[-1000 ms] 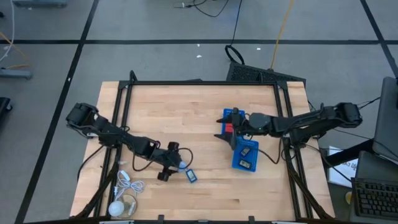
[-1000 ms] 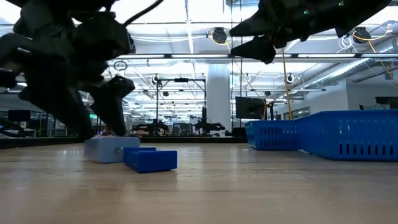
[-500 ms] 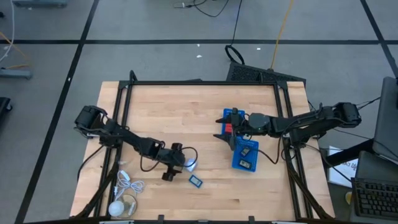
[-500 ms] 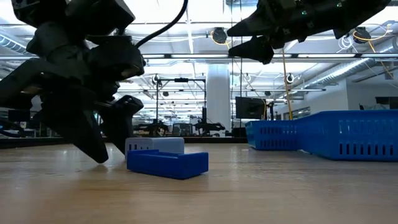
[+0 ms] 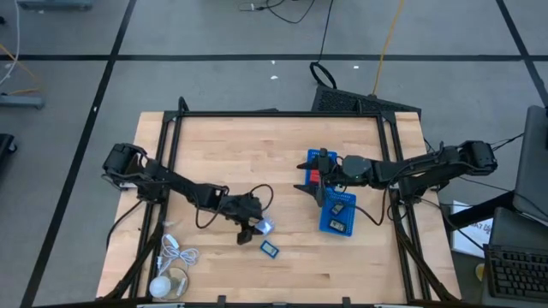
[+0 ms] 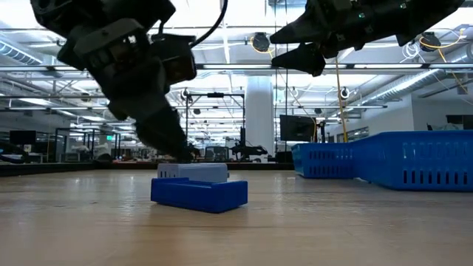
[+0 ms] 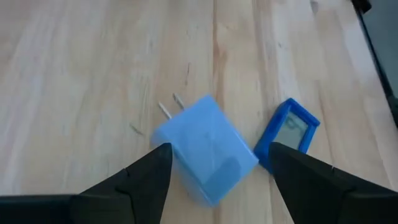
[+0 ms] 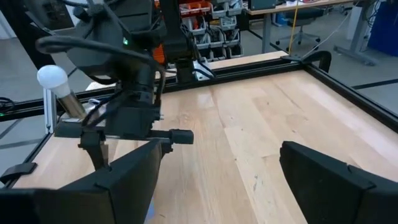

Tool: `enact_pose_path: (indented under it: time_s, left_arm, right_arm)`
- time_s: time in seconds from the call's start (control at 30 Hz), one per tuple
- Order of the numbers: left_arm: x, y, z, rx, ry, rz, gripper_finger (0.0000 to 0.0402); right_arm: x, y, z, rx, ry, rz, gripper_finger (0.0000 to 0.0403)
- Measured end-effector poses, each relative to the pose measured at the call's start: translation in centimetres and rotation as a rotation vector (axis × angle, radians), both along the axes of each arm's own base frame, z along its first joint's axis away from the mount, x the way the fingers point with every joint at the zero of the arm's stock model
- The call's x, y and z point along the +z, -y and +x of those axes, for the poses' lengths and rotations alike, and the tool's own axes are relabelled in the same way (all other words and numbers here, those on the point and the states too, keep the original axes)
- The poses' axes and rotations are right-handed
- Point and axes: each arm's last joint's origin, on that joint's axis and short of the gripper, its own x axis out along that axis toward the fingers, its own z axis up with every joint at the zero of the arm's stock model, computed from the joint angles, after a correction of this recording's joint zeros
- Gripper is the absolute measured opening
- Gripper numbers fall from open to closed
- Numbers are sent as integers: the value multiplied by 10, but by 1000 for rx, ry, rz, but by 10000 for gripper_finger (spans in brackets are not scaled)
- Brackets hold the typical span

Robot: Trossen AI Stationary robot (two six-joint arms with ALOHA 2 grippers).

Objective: Pick & Place Office items
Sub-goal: Put the light blue charger adapter into the top blue bin

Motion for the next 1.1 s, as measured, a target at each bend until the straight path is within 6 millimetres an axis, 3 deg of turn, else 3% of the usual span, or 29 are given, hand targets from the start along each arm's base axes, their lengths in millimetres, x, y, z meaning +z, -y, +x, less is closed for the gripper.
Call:
enact_pose_path:
  time_s: [0.27, 0.47, 0.9, 1.1]
  left_arm:
    - [8, 6, 7, 24, -42, 358, 269]
    - [5, 9, 8, 22, -61, 320, 269]
    - [-6, -8, -12, 126, -316, 515, 269]
    - [8, -9, -11, 175, -301, 474, 269]
  right_arm:
    - [0, 0, 0, 0, -4, 0, 313]
    - [-2, 0, 0, -1, -16, -1, 313]
    - [-2, 0, 0, -1, -16, 0, 313]
    - [-2, 0, 0, -1, -16, 0, 313]
